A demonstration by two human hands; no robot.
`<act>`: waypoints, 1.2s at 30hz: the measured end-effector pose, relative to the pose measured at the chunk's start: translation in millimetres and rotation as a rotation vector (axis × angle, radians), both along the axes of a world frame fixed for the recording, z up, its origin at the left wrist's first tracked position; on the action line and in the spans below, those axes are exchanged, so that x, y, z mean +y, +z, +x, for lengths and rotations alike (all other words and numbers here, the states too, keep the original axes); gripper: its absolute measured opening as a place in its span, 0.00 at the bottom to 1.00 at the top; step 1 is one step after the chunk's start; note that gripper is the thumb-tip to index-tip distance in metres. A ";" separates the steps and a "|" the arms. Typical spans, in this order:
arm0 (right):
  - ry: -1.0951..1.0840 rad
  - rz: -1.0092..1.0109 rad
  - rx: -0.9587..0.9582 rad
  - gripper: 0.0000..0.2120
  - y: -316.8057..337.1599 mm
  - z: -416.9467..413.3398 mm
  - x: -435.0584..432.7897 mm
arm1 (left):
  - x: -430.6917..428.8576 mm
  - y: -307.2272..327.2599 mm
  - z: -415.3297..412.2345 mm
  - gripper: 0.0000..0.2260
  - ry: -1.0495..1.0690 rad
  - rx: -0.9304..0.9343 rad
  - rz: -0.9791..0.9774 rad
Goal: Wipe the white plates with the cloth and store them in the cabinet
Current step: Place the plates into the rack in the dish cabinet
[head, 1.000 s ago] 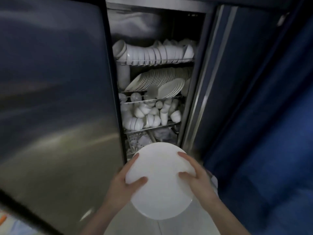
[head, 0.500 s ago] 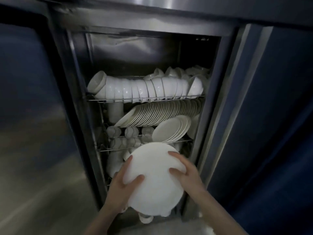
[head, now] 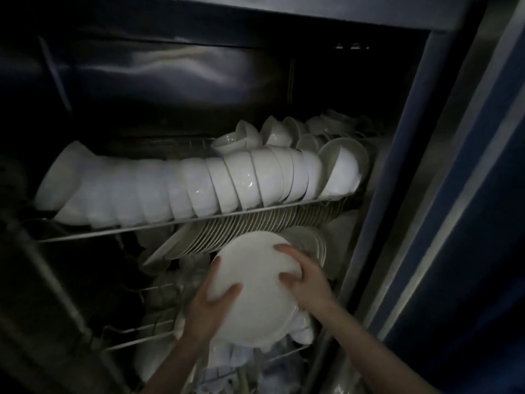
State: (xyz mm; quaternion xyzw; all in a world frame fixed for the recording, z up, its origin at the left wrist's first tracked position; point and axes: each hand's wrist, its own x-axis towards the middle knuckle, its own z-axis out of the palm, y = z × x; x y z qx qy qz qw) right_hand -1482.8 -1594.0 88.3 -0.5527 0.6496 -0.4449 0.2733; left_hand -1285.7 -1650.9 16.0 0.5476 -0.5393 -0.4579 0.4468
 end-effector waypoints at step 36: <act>0.076 0.167 0.366 0.40 -29.0 -18.1 -91.7 | -96.6 -40.5 -44.5 0.36 -0.024 -0.102 0.049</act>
